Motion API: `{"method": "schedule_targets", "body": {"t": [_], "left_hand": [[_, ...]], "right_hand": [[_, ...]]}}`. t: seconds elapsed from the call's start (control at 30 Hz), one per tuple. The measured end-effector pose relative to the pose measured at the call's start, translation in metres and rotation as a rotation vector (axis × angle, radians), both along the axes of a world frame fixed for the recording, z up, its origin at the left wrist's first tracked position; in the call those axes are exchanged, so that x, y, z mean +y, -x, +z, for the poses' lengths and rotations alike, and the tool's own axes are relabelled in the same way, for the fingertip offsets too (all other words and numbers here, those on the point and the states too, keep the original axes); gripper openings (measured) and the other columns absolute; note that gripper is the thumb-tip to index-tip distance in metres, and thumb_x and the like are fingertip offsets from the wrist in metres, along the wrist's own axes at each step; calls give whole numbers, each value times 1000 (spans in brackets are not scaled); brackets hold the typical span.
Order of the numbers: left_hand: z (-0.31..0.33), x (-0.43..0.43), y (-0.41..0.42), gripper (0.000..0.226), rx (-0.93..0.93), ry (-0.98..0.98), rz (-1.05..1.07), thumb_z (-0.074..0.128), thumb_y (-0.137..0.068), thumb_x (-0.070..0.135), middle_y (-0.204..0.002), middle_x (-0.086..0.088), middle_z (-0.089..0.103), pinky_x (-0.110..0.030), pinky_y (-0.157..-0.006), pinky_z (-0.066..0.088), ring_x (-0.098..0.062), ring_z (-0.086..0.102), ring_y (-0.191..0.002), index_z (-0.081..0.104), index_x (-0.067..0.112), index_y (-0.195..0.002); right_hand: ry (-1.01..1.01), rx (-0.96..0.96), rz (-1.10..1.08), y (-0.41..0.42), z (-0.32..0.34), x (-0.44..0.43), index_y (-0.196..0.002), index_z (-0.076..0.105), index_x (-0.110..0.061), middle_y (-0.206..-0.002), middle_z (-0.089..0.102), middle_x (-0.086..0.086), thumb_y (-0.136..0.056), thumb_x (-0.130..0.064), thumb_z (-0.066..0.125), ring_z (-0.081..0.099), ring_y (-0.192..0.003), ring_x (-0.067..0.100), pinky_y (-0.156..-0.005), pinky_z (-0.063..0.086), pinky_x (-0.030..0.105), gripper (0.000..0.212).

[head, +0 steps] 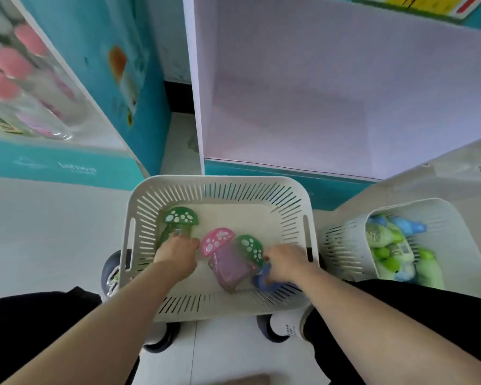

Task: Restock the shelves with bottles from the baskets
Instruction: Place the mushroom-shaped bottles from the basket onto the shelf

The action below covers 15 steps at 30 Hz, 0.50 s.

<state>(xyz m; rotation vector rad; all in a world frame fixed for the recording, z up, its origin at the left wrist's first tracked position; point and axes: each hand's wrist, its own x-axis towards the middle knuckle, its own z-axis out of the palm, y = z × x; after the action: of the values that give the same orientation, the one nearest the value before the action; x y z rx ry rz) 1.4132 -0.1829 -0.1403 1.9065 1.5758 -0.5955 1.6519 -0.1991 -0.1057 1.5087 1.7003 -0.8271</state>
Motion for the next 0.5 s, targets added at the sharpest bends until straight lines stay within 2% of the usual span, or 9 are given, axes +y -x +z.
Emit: {"method": "schedule_targets", "body": {"t": [0.07, 0.13, 0.2, 0.23, 0.3, 0.37, 0.43, 0.5], "left_hand": [[-7, 2, -3, 40, 3, 49, 13, 64, -83, 24, -121, -6, 56, -37, -92, 51, -25, 56, -112, 54, 22, -122], [-13, 3, -9, 57, -27, 91, 47, 68, -81, 32, -125, -8, 54, -37, -94, 49, -27, 54, -114, 44, 22, -132], [-19, 4, -17, 75, -99, 140, 99, 70, -80, 39, -127, -9, 53, -40, -96, 46, -29, 54, -115, 31, 23, -141], [-22, 5, -21, 82, -136, 167, 131, 69, -80, 41, -129, -10, 52, -41, -96, 45, -29, 54, -115, 23, 23, -145], [-27, 6, -28, 86, -193, 226, 206, 66, -84, 42, -132, -13, 48, -42, -98, 44, -30, 53, -117, 12, 24, -150], [-32, 8, -32, 83, -244, 250, 299, 62, -87, 40, -134, -13, 46, -44, -100, 44, -30, 52, -118, 11, 24, -150], [-36, 10, -34, 77, -296, 266, 403, 61, -90, 36, -134, -13, 47, -45, -100, 44, -29, 52, -117, 14, 22, -150], [-41, 12, -35, 70, -336, 293, 483, 58, -91, 31, -132, -12, 49, -44, -98, 46, -29, 54, -114, 19, 21, -148]], "right_hand": [[59, 20, -30, 3, -15, 5, -101, 62, -28, -96, 64, 0, -60, -54, 67, 61, -90, 24, -83, 51, 38, 50], [81, 78, -83, 7, -32, 11, -95, 61, -31, -89, 64, -5, -56, -68, 61, 61, -85, 19, -79, 52, 37, 54], [62, 107, -182, 9, -65, 14, -100, 58, -34, -91, 65, -6, -58, -74, 55, 61, -84, 18, -77, 53, 38, 58], [50, 119, -225, 10, -77, 14, -106, 55, -35, -97, 65, -4, -60, -70, 56, 60, -87, 19, -78, 52, 39, 58], [36, 158, -315, 17, -80, 14, -124, 46, -30, -114, 62, 1, -69, -50, 64, 60, -97, 23, -83, 52, 43, 61], [47, 172, -440, 23, -80, 17, -138, 35, -21, -125, 55, 6, -78, -30, 66, 57, -109, 26, -91, 50, 44, 68], [83, 162, -540, 24, -82, 22, -140, 30, -18, -128, 53, 9, -83, -21, 63, 56, -111, 27, -93, 51, 43, 66], [118, 148, -601, 23, -85, 27, -135, 34, -14, -120, 57, 10, -87, -20, 58, 58, -104, 27, -87, 53, 40, 54]]}}
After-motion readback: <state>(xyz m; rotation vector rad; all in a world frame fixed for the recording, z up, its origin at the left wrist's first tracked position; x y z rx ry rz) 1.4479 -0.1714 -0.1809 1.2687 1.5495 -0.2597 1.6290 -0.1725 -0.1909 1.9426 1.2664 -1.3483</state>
